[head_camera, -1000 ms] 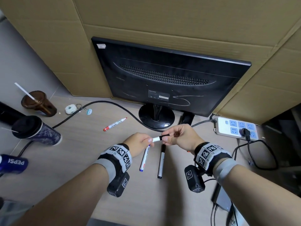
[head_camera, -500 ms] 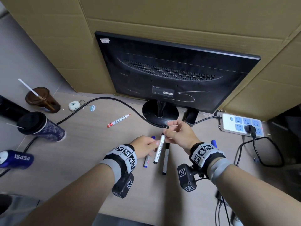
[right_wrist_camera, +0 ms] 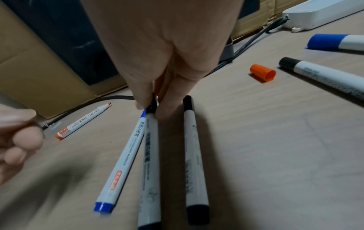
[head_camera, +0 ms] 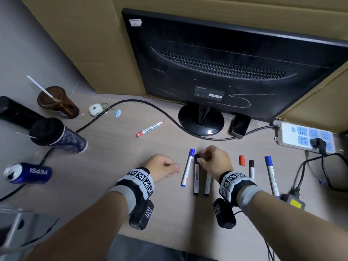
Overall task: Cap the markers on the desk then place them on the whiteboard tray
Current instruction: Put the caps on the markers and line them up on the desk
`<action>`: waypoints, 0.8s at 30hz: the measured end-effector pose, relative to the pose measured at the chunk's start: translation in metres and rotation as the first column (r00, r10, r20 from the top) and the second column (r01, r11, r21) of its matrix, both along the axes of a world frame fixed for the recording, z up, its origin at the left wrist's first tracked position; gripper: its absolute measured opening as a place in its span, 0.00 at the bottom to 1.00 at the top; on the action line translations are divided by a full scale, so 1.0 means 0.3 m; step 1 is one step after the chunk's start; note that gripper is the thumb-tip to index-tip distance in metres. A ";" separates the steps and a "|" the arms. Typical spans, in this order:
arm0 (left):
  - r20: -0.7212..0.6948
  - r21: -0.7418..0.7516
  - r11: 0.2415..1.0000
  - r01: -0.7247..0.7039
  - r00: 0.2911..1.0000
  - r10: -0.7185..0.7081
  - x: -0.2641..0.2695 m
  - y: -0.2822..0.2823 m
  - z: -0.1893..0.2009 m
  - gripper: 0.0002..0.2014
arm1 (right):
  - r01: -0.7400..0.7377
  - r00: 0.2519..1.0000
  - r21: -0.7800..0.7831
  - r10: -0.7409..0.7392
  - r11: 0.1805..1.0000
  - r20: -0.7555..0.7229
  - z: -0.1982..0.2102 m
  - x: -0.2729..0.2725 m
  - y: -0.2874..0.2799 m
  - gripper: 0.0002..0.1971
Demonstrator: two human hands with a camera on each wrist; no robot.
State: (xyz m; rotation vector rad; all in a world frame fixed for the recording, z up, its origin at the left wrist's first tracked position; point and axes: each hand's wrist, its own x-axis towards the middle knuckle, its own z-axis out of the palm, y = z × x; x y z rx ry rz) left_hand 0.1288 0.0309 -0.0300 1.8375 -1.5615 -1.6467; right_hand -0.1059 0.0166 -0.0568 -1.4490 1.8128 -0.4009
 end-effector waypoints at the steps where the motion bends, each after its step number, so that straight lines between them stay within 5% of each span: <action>1: 0.004 -0.014 1.000 0.017 1.000 -0.017 0.006 -0.013 0.001 0.10 | 0.003 1.000 -0.012 -0.003 1.000 -0.005 -0.003 0.002 -0.008 0.08; 6: 0.220 -0.234 0.970 -0.059 0.969 0.112 0.053 -0.141 0.002 0.03 | 0.088 0.995 -0.043 -0.085 0.995 0.061 0.012 -0.002 -0.051 0.04; 10: 0.349 -0.426 0.900 -0.095 0.900 0.260 0.111 -0.270 0.012 0.20 | 0.165 0.981 -0.036 -0.160 0.986 0.113 0.062 0.006 -0.087 0.05; 14: 0.529 -0.304 0.952 -0.019 0.828 0.186 0.138 -0.356 -0.031 0.31 | 0.208 0.972 0.011 -0.208 0.978 0.109 0.087 0.007 -0.102 0.05; 21: 0.654 -0.126 0.991 0.045 0.755 0.049 0.133 -0.353 -0.126 0.09 | 0.217 0.958 -0.039 -0.220 0.976 -0.184 0.024 -0.072 -0.095 0.03; 24: 0.700 -0.086 0.984 0.154 0.712 -0.050 0.104 -0.317 -0.144 0.09 | 0.297 0.924 -0.049 -0.300 0.954 -0.236 0.000 -0.118 -0.073 0.08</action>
